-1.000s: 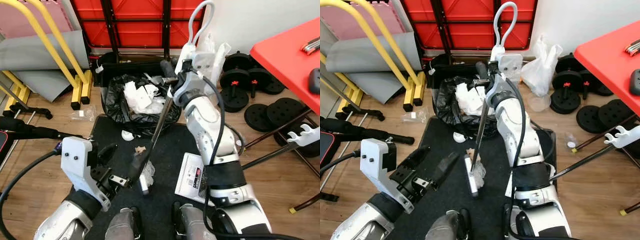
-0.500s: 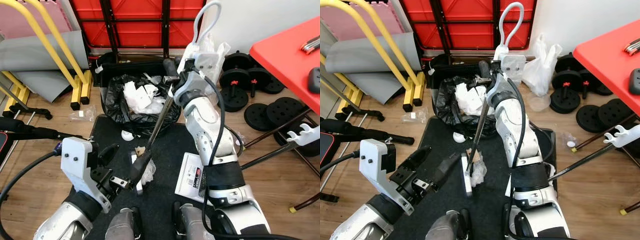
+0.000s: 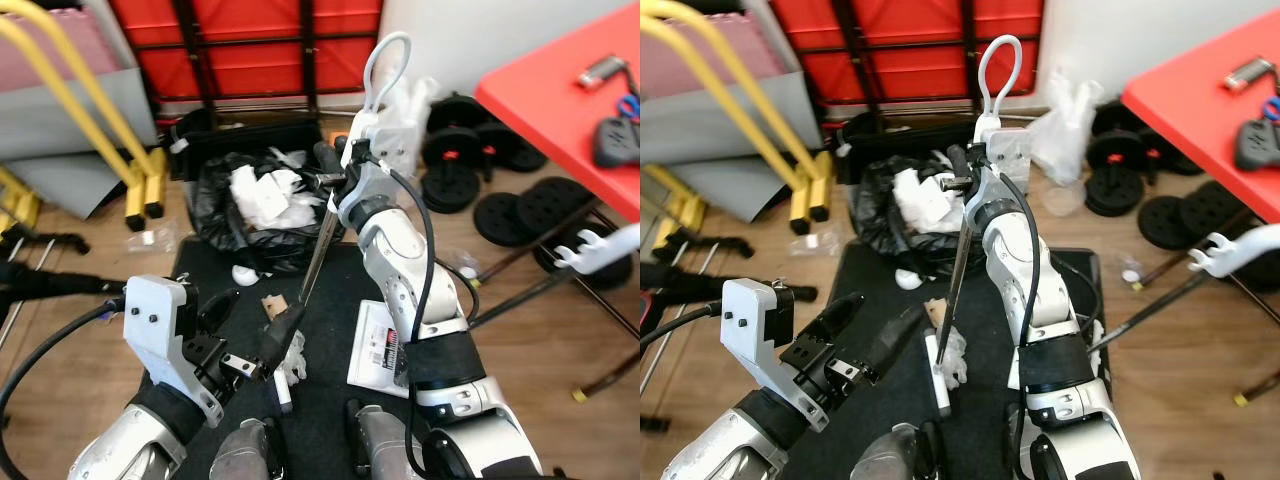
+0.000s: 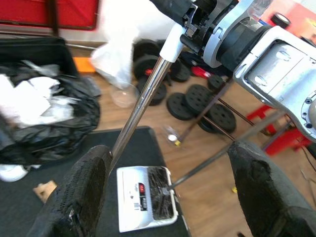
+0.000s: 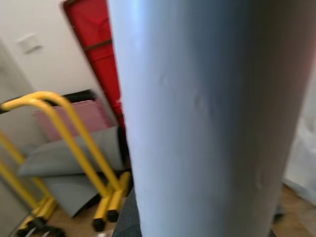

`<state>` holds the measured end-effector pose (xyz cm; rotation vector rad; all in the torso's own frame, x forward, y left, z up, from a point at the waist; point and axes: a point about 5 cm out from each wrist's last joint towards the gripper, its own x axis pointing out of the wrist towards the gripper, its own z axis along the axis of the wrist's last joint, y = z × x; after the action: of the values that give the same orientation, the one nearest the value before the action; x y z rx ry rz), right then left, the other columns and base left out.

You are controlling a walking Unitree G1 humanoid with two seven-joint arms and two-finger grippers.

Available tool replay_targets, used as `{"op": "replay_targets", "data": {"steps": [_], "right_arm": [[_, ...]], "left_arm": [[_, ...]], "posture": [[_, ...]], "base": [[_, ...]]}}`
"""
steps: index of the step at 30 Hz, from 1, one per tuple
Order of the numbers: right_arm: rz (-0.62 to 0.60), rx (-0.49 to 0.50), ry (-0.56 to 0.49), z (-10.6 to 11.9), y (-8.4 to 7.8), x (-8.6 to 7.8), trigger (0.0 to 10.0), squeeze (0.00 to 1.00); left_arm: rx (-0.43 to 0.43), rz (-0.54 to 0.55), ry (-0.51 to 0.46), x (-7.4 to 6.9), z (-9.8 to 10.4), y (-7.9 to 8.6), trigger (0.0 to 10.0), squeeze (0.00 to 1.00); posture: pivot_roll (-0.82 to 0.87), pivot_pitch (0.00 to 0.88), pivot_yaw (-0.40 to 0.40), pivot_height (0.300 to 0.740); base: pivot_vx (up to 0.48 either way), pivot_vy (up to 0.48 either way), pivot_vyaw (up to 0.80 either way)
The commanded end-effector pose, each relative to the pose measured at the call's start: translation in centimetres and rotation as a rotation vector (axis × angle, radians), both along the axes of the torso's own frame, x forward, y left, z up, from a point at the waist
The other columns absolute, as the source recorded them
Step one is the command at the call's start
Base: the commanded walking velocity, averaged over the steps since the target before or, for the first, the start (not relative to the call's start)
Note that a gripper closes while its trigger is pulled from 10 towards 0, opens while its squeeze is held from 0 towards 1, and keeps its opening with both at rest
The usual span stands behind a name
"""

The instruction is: Sweep floor

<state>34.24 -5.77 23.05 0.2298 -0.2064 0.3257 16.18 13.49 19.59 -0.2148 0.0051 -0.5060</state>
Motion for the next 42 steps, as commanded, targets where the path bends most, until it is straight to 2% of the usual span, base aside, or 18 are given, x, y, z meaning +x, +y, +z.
{"op": "replay_targets", "data": {"steps": [1,6,13,14,16,17,18,20,28,36,42], "right_arm": [[0.012,0.021,0.019,-0.7,0.4,-0.4,10.0,0.0],[-0.008,0.008,0.028,-1.0,-0.2,-0.4,10.0,0.0],[0.026,-0.014,0.0,-0.7,-0.1,-0.5,10.0,0.0],[0.067,-0.038,-0.031,-0.4,0.1,-0.7,10.0,0.0],[0.067,-0.038,-0.031,-0.4,0.1,-0.7,10.0,0.0],[0.128,-0.091,-0.085,0.3,0.4,-1.0,10.0,0.0],[0.128,-0.091,-0.085,0.3,0.4,-1.0,10.0,0.0],[0.222,-0.165,-0.162,1.1,1.0,-1.6,10.0,0.0],[0.266,-0.194,-0.205,1.8,1.4,-1.9,10.0,0.0],[0.314,-0.261,-0.258,1.9,1.7,-2.3,10.0,0.0],[0.318,-0.292,-0.271,2.1,1.1,-2.2,10.0,0.0]], "left_arm": [[0.008,0.037,0.021,-0.3,0.0,0.1,10.0,0.0],[0.01,0.035,0.023,-0.2,-0.1,0.1,10.0,0.0],[0.012,0.034,0.023,-0.2,-0.1,0.2,10.0,0.0],[0.012,0.035,0.023,-0.2,0.0,0.2,10.0,0.0],[0.012,0.035,0.023,-0.2,0.0,0.2,10.0,0.0],[0.012,0.035,0.022,-0.1,0.0,0.2,10.0,0.0],[0.012,0.035,0.022,-0.1,0.0,0.2,10.0,0.0],[0.012,0.036,0.02,-0.1,0.0,0.2,10.0,0.0],[0.013,0.036,0.019,-0.1,0.0,0.2,10.0,0.0],[0.011,0.035,0.018,0.0,0.0,0.1,10.0,0.0],[0.011,0.035,0.018,0.0,0.0,0.1,10.0,0.0]], "posture": [[-0.01,0.285,-0.011,0.74],[-0.01,0.282,-0.007,0.74],[-0.01,0.283,-0.006,0.74],[-0.01,0.283,-0.007,0.74],[-0.01,0.283,-0.007,0.74],[-0.01,0.283,-0.008,0.74],[-0.01,0.283,-0.008,0.74],[-0.01,0.283,-0.008,0.74],[-0.01,0.28,-0.008,0.74],[-0.02,0.276,-0.01,0.74],[-0.02,0.276,-0.01,0.74]], "base": [[0.0,0.0,-0.8],[0.0,0.0,-0.8],[0.0,0.0,-0.8],[0.0,0.0,-0.8],[0.0,0.0,-0.8],[0.0,0.0,-0.8],[0.0,0.0,-0.8],[0.0,0.0,-0.8],[0.0,0.0,-0.8],[0.0,0.0,0.0],[0.0,0.0,0.0]]}}
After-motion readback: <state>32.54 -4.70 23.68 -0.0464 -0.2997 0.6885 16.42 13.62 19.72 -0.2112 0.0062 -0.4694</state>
